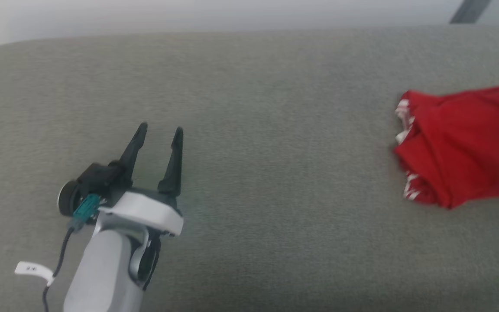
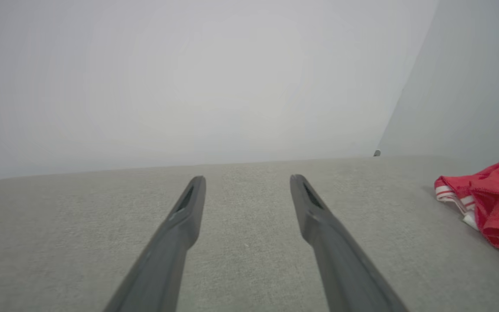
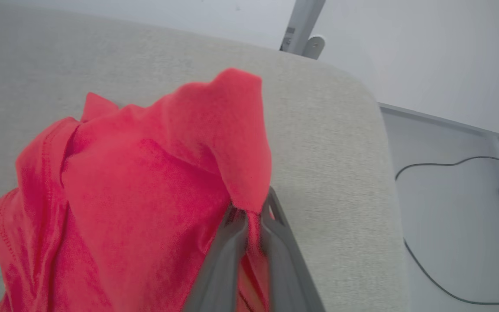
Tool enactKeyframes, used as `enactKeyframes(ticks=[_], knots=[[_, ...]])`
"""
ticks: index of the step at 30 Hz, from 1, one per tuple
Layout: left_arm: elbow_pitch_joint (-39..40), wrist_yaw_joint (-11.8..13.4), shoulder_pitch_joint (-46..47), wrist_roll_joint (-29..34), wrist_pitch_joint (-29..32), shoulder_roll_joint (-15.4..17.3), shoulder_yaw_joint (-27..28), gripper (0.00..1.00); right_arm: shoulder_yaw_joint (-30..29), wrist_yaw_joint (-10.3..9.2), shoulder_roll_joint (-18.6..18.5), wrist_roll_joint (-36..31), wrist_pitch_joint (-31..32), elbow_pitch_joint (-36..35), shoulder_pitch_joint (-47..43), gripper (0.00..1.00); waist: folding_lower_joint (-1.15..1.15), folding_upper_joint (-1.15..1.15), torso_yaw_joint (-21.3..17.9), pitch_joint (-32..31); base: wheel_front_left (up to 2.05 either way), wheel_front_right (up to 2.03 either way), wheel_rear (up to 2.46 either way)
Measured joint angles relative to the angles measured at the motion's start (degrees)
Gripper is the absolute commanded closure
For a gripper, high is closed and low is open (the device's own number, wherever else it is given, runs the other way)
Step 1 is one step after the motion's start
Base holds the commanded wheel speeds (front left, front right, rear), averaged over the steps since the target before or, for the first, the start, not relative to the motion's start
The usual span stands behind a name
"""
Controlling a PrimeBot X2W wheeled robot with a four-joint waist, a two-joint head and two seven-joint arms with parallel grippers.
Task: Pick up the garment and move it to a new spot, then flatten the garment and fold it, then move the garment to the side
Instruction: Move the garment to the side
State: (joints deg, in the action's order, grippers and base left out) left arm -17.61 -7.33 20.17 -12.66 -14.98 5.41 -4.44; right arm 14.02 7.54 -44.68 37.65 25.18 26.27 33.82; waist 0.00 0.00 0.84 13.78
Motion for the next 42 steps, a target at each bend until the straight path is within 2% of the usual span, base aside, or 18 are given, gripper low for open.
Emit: enactKeyframes(ticks=[7,11,20,29,30,32,33,34,35,36,42], knots=[[-1.5,0.0,5.6,0.3,0.0,-0.5,-4.0,0.0,1.7,0.0,-4.1,-0.6,-6.3,6.5,6.6,1.0,0.0,0.0,-3.6,3.7,0.0,0.0,0.0],[-2.5,0.0,8.8,0.5,0.0,-0.8,-5.7,0.0,3.7,0.0,-5.2,-1.2,-9.9,10.5,10.2,1.0,0.0,0.0,-5.1,6.0,0.0,0.0,0.0],[-4.4,0.0,13.9,1.2,0.0,-1.4,-8.7,0.0,8.5,0.0,-4.6,-1.3,-16.8,19.9,16.6,1.0,0.0,0.0,-6.7,10.5,0.0,0.0,0.0],[-5.4,0.0,16.6,1.1,0.0,-1.9,-10.5,0.0,13.0,0.0,-2.4,0.5,-21.2,30.7,21.3,1.0,0.0,0.0,-4.9,13.2,0.0,0.0,0.0],[-5.5,0.0,16.6,1.1,0.0,-1.9,-10.5,0.0,13.5,-0.01,-2.3,0.5,-21.5,31.7,21.7,0.89,0.0,0.0,-4.6,13.3,0.0,0.0,0.0],[-5.5,0.0,16.6,1.1,0.0,-1.9,-10.5,0.0,14.6,-0.01,-2.0,0.5,-22.1,33.2,22.4,0.57,0.0,0.0,-4.1,13.4,0.0,0.0,0.0],[-5.5,0.0,16.6,1.0,0.0,-1.9,-10.3,0.0,15.2,-0.01,-2.0,0.6,-22.3,33.8,22.7,0.57,0.0,0.0,-3.9,13.3,0.0,0.0,0.0],[-5.5,0.0,16.6,1.0,0.0,-1.9,-10.2,0.0,15.7,-0.01,-1.8,0.7,-22.6,34.2,22.9,0.51,0.0,0.0,-3.8,13.2,0.0,0.0,0.0],[-5.5,0.0,16.5,1.0,0.0,-1.9,-10.0,0.0,16.2,-0.01,-1.6,0.9,-22.7,34.7,23.2,0.13,0.0,0.0,-3.7,13.0,0.0,0.0,0.0],[-5.5,0.0,16.4,1.0,0.0,-1.9,-9.7,0.0,16.8,-0.01,-1.6,1.1,-22.7,35.1,23.4,0.0,0.0,0.0,-3.6,12.7,0.0,0.0,0.0],[-4.8,0.0,13.8,0.0,0.0,-0.7,-7.4,0.0,19.9,0.0,-1.4,3.0,-24.8,35.7,24.2,0.0,0.0,0.0,-3.4,10.1,0.0,0.0,0.0]])
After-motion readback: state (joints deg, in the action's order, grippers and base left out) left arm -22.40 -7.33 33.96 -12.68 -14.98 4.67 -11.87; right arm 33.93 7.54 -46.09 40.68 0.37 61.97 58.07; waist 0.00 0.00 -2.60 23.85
